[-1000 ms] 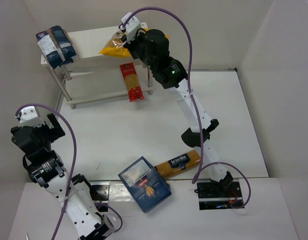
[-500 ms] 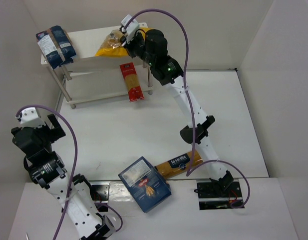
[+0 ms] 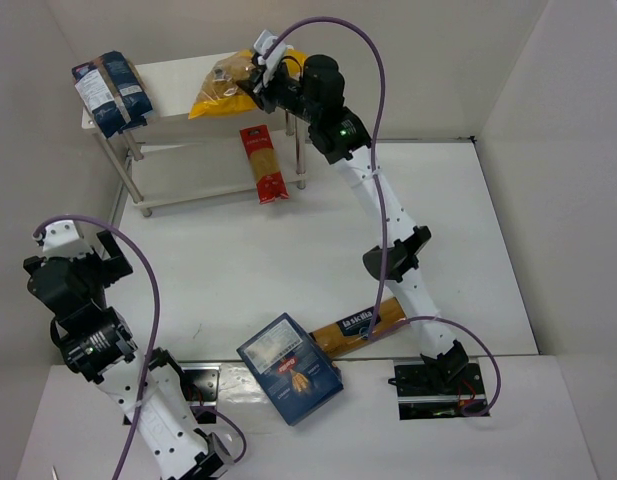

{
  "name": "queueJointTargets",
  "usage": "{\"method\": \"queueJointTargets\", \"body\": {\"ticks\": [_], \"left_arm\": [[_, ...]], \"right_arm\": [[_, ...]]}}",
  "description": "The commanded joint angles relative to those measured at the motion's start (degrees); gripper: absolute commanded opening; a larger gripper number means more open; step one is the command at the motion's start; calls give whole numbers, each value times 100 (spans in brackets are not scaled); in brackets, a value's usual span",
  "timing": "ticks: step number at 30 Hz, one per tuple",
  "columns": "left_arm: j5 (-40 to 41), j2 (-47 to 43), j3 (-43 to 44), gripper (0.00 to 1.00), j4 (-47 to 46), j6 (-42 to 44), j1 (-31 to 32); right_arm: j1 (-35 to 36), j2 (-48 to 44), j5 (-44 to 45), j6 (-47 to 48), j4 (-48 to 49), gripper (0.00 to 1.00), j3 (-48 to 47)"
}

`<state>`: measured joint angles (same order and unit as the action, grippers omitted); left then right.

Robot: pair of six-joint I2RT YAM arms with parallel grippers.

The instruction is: Place and organize the pasta boxes and bags onto the shelf

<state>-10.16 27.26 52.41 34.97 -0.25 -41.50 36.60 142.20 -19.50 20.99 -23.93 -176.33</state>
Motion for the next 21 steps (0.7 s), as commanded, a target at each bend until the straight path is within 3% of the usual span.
{"method": "queueJointTargets", "body": {"ticks": [1, 4, 11, 14, 15, 16, 18, 19, 21], "left_arm": [[-109, -107, -64, 99, -254, -10, -43], [-109, -107, -64, 99, -254, -10, -43], [-109, -107, -64, 99, -254, -10, -43], [-109, -107, -64, 99, -254, -10, -43], [-109, -107, -64, 99, -254, -10, -43], [-109, -154, -64, 99, -254, -10, -43], [-109, -160, -64, 99, -254, -10, -43], [-109, -160, -64, 99, -254, -10, -43], [-109, -160, -64, 99, -254, -10, -43]], "right_arm": [[49, -26, -714, 54, 1119, 0, -341], [-4, 82, -967, 54, 1119, 3, -341], [-118, 255, -1038, 195, 1119, 21, -341], [-118, 304, -966, 256, 1119, 25, -341], [-118, 308, -959, 327, 1119, 30, -341], [-118, 309, -897, 335, 1119, 45, -341], [-162, 361, -837, 388, 1119, 63, -341], [-171, 404, -827, 388, 1075, 79, -341], [-171, 414, -702, 388, 1010, 90, -341]]}}
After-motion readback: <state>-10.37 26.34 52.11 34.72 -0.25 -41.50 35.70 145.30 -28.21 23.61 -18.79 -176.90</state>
